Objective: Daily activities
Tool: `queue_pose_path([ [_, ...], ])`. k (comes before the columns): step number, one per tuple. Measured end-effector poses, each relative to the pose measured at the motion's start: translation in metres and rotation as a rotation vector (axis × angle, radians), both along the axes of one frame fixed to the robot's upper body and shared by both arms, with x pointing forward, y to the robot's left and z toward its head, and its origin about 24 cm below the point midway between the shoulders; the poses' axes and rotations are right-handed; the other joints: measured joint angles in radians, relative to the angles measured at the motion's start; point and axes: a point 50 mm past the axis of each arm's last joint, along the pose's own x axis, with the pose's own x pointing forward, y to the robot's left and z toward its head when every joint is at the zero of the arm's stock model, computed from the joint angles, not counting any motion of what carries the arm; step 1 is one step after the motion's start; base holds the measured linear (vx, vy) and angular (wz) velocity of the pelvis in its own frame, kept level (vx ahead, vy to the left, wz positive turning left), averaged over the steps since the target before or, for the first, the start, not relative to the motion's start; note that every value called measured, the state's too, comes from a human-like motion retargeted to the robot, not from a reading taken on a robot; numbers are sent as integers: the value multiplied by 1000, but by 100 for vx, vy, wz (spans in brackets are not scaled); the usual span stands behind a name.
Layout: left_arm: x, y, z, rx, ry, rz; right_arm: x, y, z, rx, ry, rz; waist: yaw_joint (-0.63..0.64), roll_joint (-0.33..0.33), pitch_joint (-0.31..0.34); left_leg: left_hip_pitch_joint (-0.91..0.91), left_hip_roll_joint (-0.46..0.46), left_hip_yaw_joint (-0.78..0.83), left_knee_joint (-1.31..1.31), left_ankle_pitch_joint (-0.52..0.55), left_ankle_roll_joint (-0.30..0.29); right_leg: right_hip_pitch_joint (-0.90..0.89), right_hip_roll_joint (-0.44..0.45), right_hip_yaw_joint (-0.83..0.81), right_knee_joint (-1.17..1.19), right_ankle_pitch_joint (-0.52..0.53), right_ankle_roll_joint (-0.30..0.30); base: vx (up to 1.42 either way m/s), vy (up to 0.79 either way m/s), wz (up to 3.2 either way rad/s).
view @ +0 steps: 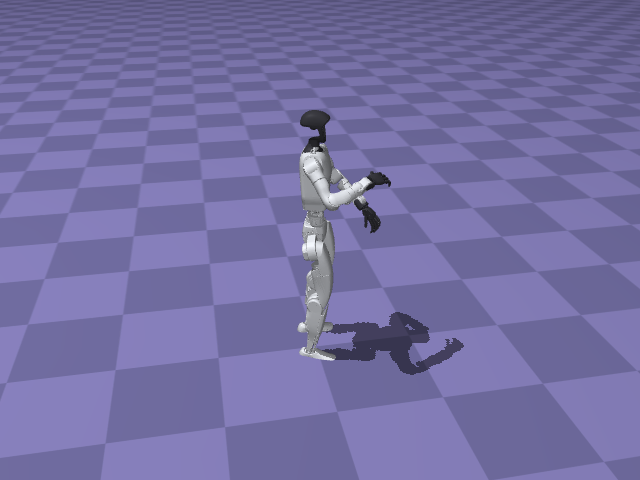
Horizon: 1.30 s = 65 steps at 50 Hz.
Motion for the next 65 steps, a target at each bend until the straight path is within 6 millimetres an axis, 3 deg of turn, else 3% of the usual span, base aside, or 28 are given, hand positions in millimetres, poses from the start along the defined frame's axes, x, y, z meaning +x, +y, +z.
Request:
queue_pose_path([
  [6,-3,-24,9,-26,-15,-153,-15,-23,-142,-303,528,-108,-8,15,-8,10,2,-3,-18,-2,-6,4,6,3,-2,-6,-3,0,0,0],
  [8,-9,-33,7,-22,5,-221,-27,-27,-176,-375,646,-129,-10,22,-10,12,3,-3,-22,-3,-9,5,7,4,-4,-8,-4,0,0,0],
  [11,-23,-35,0,7,52,-300,-41,-30,-207,-426,757,-153,-16,32,-10,15,4,-2,-25,-3,-12,8,8,4,-8,-9,-4,0,0,0],
  [15,-40,-25,-11,46,100,-358,-48,-28,-223,-399,798,-184,-23,42,-10,18,5,3,-29,-2,-18,12,10,3,-17,-8,-3,0,0,0],
  [20,-54,-10,-16,39,105,-368,-44,-27,-220,-278,748,-250,-29,49,-8,23,6,12,-38,3,-24,18,12,-1,-31,-2,2,0,0,0],
  [33,-53,-8,-16,-169,-32,-180,-40,-46,-232,-143,684,-483,-2,56,-3,26,4,25,-58,10,-31,23,13,-10,-57,9,6,0,0,0],
  [35,-52,-8,-18,-188,-45,-145,-29,-45,-222,-119,641,-485,2,54,-1,24,4,28,-57,10,-30,22,13,-11,-58,11,8,0,0,0],
  [38,-52,-8,-18,-204,-62,-118,5,-35,-177,-36,469,-436,3,47,0,19,5,34,-50,10,-28,18,12,-7,-57,17,12,0,0,0],
  [41,-51,-8,-17,-222,-81,-104,37,-16,-98,94,193,-327,3,40,0,13,6,39,-39,10,-21,12,12,-2,-50,24,15,0,0,0],
  [43,-50,-7,-14,-240,-100,-90,45,0,-35,197,-15,-231,3,35,0,9,7,39,-32,11,-15,6,11,0,-44,28,15,0,0,0],
  [45,-48,-5,-11,-258,-126,-76,38,14,23,289,-213,-126,4,30,-1,4,7,37,-27,13,-9,0,11,0,-39,31,13,0,0,0],
  [47,-45,-3,-7,-273,-157,-65,22,26,63,347,-362,-23,5,24,-1,0,6,33,-27,16,-5,-5,10,-1,-36,35,10,0,0,0],
  [49,-42,-1,-4,-284,-191,-48,4,36,84,367,-450,75,6,19,-2,-4,6,28,-30,20,-3,-9,11,-1,-35,38,5,0,0,0],
  [51,-38,1,0,-295,-230,-28,-12,44,89,350,-471,160,6,14,-3,-5,6,23,-34,25,-3,-11,12,-2,-35,41,1,0,0,0],
  [54,-30,2,7,-314,-286,7,-24,51,70,263,-392,248,6,10,-3,-8,6,15,-42,31,-4,-15,13,-3,-35,44,-1,0,0,0],
  [57,-24,0,13,-333,-321,28,-21,51,30,124,-230,256,5,10,-2,-8,7,10,-51,36,-6,-17,15,-4,-36,47,1,0,0,0],
  [65,-13,-21,22,-348,-293,-67,0,19,-136,-301,335,-10,4,20,-2,-2,10,11,-65,27,-10,-18,18,-12,-32,37,13,1,0,0],
])
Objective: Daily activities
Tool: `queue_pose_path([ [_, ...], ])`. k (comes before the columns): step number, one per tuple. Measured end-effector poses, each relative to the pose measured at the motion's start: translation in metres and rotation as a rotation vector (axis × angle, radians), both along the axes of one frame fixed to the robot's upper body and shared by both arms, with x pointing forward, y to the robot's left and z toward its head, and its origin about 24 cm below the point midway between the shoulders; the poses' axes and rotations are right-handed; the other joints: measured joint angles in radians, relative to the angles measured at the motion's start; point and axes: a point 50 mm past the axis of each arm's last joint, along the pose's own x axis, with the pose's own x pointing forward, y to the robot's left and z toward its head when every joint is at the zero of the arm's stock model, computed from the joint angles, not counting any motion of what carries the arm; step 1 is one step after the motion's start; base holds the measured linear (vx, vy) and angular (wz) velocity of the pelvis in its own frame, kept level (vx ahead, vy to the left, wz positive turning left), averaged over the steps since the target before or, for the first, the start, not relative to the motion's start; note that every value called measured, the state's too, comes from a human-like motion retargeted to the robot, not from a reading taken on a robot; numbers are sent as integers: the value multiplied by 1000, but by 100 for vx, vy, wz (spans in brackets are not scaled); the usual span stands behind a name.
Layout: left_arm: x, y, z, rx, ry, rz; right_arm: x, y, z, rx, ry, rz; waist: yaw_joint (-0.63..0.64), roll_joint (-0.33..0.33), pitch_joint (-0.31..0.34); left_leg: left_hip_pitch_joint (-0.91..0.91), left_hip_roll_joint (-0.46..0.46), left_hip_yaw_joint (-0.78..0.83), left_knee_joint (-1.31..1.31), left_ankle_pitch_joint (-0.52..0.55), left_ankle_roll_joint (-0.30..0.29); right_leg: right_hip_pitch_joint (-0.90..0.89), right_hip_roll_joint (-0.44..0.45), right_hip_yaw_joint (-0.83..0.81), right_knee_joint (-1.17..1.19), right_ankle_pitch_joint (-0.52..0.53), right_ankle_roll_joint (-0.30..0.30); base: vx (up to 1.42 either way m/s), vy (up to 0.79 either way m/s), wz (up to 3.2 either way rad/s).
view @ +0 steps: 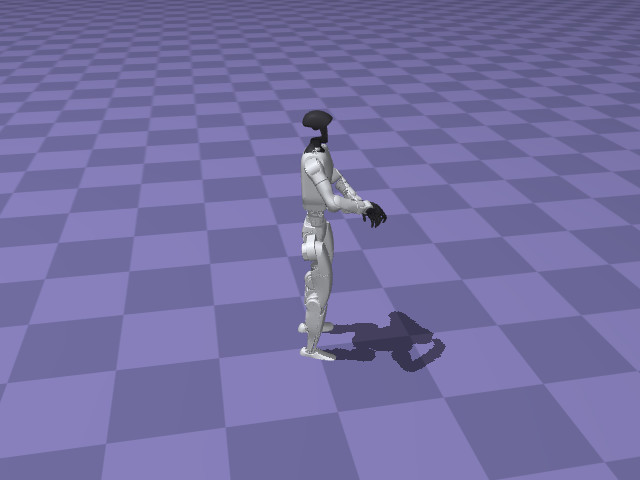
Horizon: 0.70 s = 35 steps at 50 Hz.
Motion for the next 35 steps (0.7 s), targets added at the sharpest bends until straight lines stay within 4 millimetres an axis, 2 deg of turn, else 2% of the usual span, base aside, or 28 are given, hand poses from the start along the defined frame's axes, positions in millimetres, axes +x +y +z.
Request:
queue_pose_path([
  [2,-4,-7,-6,44,35,-59,-4,-4,-34,-90,110,-65,3,2,2,1,0,1,4,-6,0,-1,-2,-1,6,-7,1,5,0,-2],
  [4,-9,-14,-14,101,73,-119,-10,-3,-57,-155,198,-103,6,3,3,1,-2,3,9,-12,0,-2,-4,-2,12,-15,1,0,0,0],
  [6,-12,-19,-20,163,104,-182,-11,4,-67,-186,252,-115,8,4,4,0,-2,5,14,-17,-1,-4,-6,-2,16,-22,0,0,0,0],
  [8,-15,-24,-25,219,134,-236,-9,18,-64,-182,274,-97,7,5,5,-2,-3,8,20,-22,-3,-5,-7,-1,19,-27,-1,0,0,0],
  [10,-18,-27,-28,260,164,-277,-3,37,-49,-140,271,-50,4,5,3,-4,-3,11,27,-25,-5,-6,-9,0,21,-31,-3,0,0,0],
  [12,-21,-32,-29,271,193,-300,4,58,-20,-64,242,28,-2,6,0,-5,-3,13,34,-27,-5,-5,-10,3,22,-32,-4,0,0,0],
  [15,-19,-40,-24,236,224,-298,6,86,34,74,181,173,-13,7,-6,-6,-3,15,44,-28,-1,-5,-10,6,24,-29,-5,0,0,0],
  [17,-16,-43,-18,180,234,-260,4,96,72,176,129,248,-19,7,-10,-5,-3,16,46,-27,3,-4,-10,8,25,-24,-7,0,0,0],
  [20,-10,-41,-11,71,246,-160,0,96,118,333,37,293,-27,8,-15,0,-3,18,44,-25,9,0,-9,11,23,-15,-9,0,0,0],
  [23,-4,-35,-7,-50,228,-30,5,79,133,461,-39,215,-30,7,-19,10,-5,22,36,-25,11,7,-9,11,19,-13,-10,0,0,0],
  [25,-1,-30,-5,-124,203,59,13,62,125,507,-58,112,-32,6,-22,18,-7,25,29,-25,12,11,-11,10,20,-16,-8,0,0,0],
  [27,0,-23,-6,-182,177,137,21,45,103,516,-35,-14,-34,5,-24,28,-9,28,20,-26,11,14,-13,8,25,-23,-4,0,0,0],
  [31,-4,-15,-12,-249,139,244,25,9,36,467,87,-275,-42,4,-26,50,-12,34,0,-29,7,18,-15,4,43,-41,-1,0,0,0],
  [35,-9,-16,-17,-277,121,277,12,-14,-23,390,237,-456,-54,8,-26,66,-12,37,-18,-30,3,18,-15,-3,62,-57,-5,0,0,0],
])
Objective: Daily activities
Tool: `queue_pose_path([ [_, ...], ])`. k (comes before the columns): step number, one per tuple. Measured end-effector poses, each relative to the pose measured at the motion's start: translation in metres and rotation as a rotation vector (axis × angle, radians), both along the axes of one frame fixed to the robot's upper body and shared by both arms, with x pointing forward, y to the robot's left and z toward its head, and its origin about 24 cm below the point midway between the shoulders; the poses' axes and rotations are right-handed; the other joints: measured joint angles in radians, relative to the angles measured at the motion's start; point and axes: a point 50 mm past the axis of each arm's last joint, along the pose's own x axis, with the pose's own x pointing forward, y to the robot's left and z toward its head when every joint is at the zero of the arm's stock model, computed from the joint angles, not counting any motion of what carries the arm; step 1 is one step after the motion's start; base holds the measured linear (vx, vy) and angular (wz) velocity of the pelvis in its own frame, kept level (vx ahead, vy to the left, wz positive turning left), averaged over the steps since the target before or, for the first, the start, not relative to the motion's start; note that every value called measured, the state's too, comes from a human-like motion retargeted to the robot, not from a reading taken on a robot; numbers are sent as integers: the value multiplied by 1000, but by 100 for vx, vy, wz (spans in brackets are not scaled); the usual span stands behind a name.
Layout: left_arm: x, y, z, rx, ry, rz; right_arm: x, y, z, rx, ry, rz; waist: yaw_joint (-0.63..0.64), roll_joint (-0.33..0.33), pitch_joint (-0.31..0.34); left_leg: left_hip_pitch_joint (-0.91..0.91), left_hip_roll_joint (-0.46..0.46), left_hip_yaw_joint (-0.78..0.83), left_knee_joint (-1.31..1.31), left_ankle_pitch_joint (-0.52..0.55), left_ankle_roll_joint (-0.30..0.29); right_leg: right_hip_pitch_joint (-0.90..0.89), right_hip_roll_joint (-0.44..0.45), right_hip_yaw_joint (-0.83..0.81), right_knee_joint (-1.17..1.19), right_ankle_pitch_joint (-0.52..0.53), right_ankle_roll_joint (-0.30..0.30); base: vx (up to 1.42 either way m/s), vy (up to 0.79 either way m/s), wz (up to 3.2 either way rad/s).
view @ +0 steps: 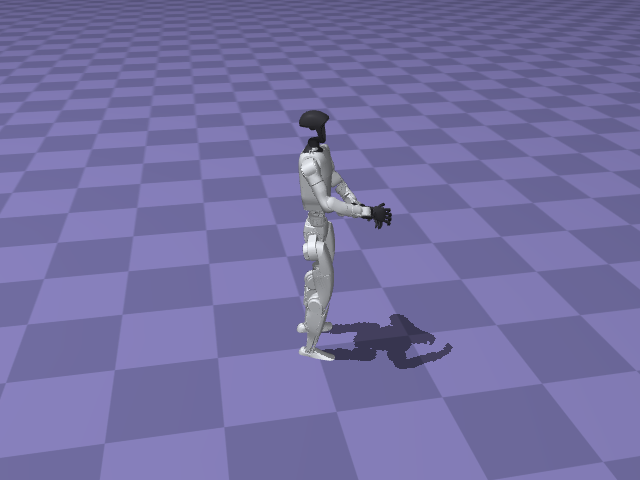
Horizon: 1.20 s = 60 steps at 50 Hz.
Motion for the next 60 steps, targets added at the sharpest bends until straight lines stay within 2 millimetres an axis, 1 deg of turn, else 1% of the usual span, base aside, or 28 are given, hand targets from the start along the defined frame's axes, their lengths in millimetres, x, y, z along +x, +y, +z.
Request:
queue_pose_path([
  [3,2,-11,5,-37,-12,-27,-11,-5,-24,-23,92,-32,-11,4,-1,6,0,2,-9,2,-2,-4,0,-4,12,-8,-5,0,0,0],
  [6,11,-25,17,-91,-30,-66,-13,-3,-30,-29,126,-33,-23,10,-3,6,2,5,-12,3,-4,-10,0,-6,22,-12,-12,0,0,0],
  [10,28,-45,34,-160,-29,-101,-2,7,-23,-34,110,-16,-42,17,-2,-4,6,13,-6,0,-9,-21,2,-7,31,-13,-19,0,0,0],
  [12,35,-55,37,-183,-5,-105,5,15,-16,-43,93,0,-51,20,1,-12,8,17,0,-3,-12,-28,3,-8,33,-12,-22,0,0,0],
  [15,42,-68,37,-202,59,-104,15,27,-8,-65,80,32,-62,24,7,-23,12,23,8,-6,-17,-37,4,-8,35,-10,-22,0,0,0],
  [19,41,-82,31,-243,167,-98,19,39,-5,-96,95,82,-70,24,13,-37,14,29,17,-9,-21,-50,5,-5,37,-10,-25,0,0,0],
  [22,38,-89,31,-321,239,-80,17,42,-7,-106,120,105,-70,20,13,-44,14,33,22,-8,-21,-57,6,-2,36,-10,-27,0,0,0],
  [24,35,-91,33,-397,278,-62,12,39,-15,-116,155,108,-66,15,12,-47,14,34,24,-6,-18,-59,6,1,35,-10,-28,0,0,0],
  [27,28,-95,42,-535,327,-47,-1,28,-35,-145,223,102,-59,6,10,-50,14,36,30,-6,-13,-62,7,6,34,-9,-29,0,0,0],
  [32,17,-103,64,-758,368,-52,-33,4,-73,-237,343,102,-50,-14,10,-51,15,37,40,-11,-4,-63,7,10,38,-11,-28,0,0,0],
  [34,14,-105,72,-825,368,-58,-46,-4,-86,-277,376,108,-48,-21,11,-51,14,37,44,-13,0,-64,7,12,40,-13,-27,0,0,0],
  [37,10,-108,82,-890,360,-68,-59,-13,-97,-328,390,118,-49,-29,11,-52,14,39,49,-17,4,-66,6,17,44,-15,-24,0,0,0],
  [39,9,-110,85,-906,352,-73,-61,-15,-99,-352,370,126,-53,-34,10,-53,13,41,52,-19,6,-69,6,21,46,-15,-23,0,0,0],
  [42,7,-113,83,-891,348,-74,-59,-13,-97,-388,311,151,-61,-38,9,-54,12,48,55,-22,10,-74,7,31,49,-15,-21,0,0,0],
  [44,6,-114,76,-850,350,-76,-52,-8,-90,-406,252,186,-69,-39,6,-55,12,53,56,-23,11,-77,8,38,50,-14,-21,0,0,0],
  [47,6,-114,62,-759,375,-83,-38,10,-71,-417,133,268,-85,-37,1,-56,11,62,54,-22,11,-82,9,50,50,-11,-22,0,0,0],
  [51,5,-112,40,-630,456,-108,-23,41,-37,-407,-19,419,-112,-26,-12,-56,8,79,42,-13,9,-89,13,65,40,1,-22,0,0,0],
  [55,1,-111,23,-544,565,-137,-22,68,-4,-381,-132,581,-138,-10,-27,-54,6,94,21,1,9,-92,18,73,22,18,-18,0,0,0],
  [57,-1,-110,17,-516,611,-152,-25,73,5,-375,-159,635,-147,-2,-34,-54,5,98,12,8,8,-93,19,74,13,24,-16,0,0,0],
  [60,-3,-106,12,-487,663,-175,-29,74,12,-376,-172,677,-154,8,-44,-53,2,105,0,15,8,-94,20,74,2,30,-12,0,0,0],
])
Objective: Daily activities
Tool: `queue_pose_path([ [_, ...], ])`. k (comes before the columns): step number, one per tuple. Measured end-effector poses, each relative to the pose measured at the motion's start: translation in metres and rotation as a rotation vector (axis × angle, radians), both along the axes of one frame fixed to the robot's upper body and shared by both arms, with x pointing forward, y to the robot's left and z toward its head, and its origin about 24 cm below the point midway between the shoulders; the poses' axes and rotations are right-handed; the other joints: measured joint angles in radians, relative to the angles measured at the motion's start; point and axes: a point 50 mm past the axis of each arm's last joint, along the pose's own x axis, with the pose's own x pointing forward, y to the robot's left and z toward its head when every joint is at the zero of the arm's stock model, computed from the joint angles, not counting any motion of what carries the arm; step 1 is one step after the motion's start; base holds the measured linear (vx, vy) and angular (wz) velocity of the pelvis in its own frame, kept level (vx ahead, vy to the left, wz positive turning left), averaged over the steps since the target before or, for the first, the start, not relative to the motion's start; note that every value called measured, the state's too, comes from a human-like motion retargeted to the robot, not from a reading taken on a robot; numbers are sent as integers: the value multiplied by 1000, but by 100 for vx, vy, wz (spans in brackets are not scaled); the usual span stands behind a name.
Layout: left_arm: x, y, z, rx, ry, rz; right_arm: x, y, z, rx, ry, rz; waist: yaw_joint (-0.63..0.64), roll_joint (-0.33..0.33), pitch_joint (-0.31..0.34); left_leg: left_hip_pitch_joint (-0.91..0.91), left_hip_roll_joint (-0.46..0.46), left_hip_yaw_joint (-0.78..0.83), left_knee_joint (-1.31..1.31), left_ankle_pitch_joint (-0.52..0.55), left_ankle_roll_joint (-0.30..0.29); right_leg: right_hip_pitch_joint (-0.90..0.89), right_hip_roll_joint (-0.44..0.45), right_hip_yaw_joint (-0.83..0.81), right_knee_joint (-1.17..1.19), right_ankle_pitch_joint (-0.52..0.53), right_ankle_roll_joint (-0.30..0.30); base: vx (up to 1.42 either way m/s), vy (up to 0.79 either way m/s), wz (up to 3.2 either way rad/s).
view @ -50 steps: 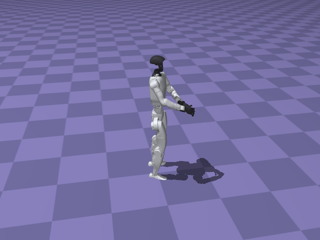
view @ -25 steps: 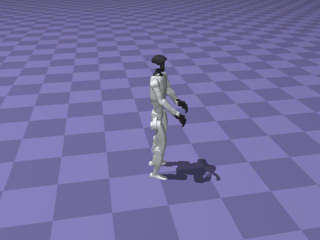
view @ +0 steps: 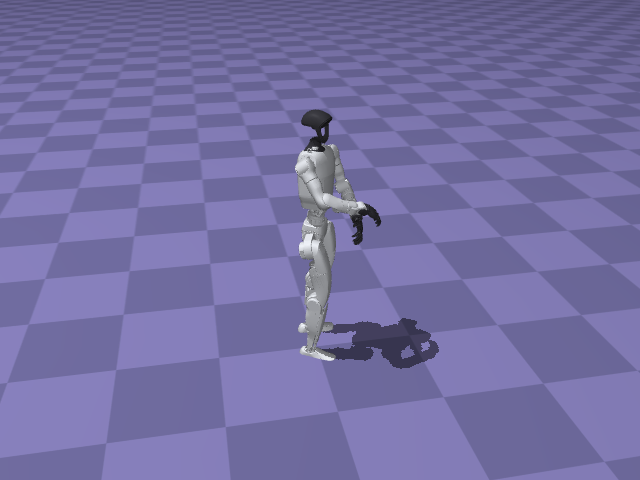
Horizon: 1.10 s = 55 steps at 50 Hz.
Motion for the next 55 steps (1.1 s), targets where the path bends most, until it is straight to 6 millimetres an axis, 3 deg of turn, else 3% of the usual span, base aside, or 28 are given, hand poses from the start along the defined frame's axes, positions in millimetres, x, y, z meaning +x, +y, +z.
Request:
queue_pose_path([
  [4,-3,8,-3,21,26,-54,-3,-14,-13,-47,36,-28,2,8,-11,0,-3,3,-10,7,0,-1,0,-2,-10,2,4,0,0,0],
  [11,-12,12,4,1,32,-177,-17,-63,-76,-285,209,-182,27,8,-24,5,-6,-1,-17,14,3,5,-1,-4,-23,1,5,0,0,0],
  [15,-19,3,18,-57,25,-261,-36,-86,-107,-427,331,-227,43,3,-27,8,-6,-5,-17,18,7,12,0,-3,-33,3,5,0,0,0],
  [19,-26,-17,45,-176,-5,-359,-56,-102,-128,-525,442,-246,53,-3,-29,10,-6,-6,-17,21,8,18,1,-1,-44,7,6,0,0,0],
  [28,-38,-53,107,-380,-91,-576,-88,-122,-147,-635,602,-241,42,-3,-39,5,-3,-3,-10,24,8,24,7,4,-68,24,7,0,0,0],
  [39,-43,-62,132,-468,-93,-688,-100,-138,-152,-719,661,-223,14,4,-44,-4,5,28,-1,18,18,19,19,30,-98,52,19,0,0,-8],
  [43,-33,-49,101,-373,-11,-604,-94,-137,-150,-726,641,-212,-5,5,-43,-3,5,50,-7,21,23,12,26,50,-105,62,26,1,1,-27],
  [47,-27,-10,26,-88,165,-464,-66,-111,-131,-674,527,-128,-44,7,-47,0,0,74,-28,33,25,-1,31,71,-110,71,32,1,2,-31],
  [51,-46,69,-62,357,427,-340,-34,-62,-89,-585,348,60,-107,9,-54,6,-10,99,-67,57,22,-18,36,89,-111,80,37,-1,4,-29],
  [53,-67,116,-91,565,568,-291,-24,-35,-61,-534,247,176,-137,6,-57,14,-13,112,-85,69,22,-23,40,97,-110,87,41,-3,5,-31],
  [55,-91,155,-106,724,690,-251,-20,-12,-33,-490,154,283,-163,3,-57,20,-16,124,-98,79,23,-24,43,103,-110,95,46,-4,5,-29],
])
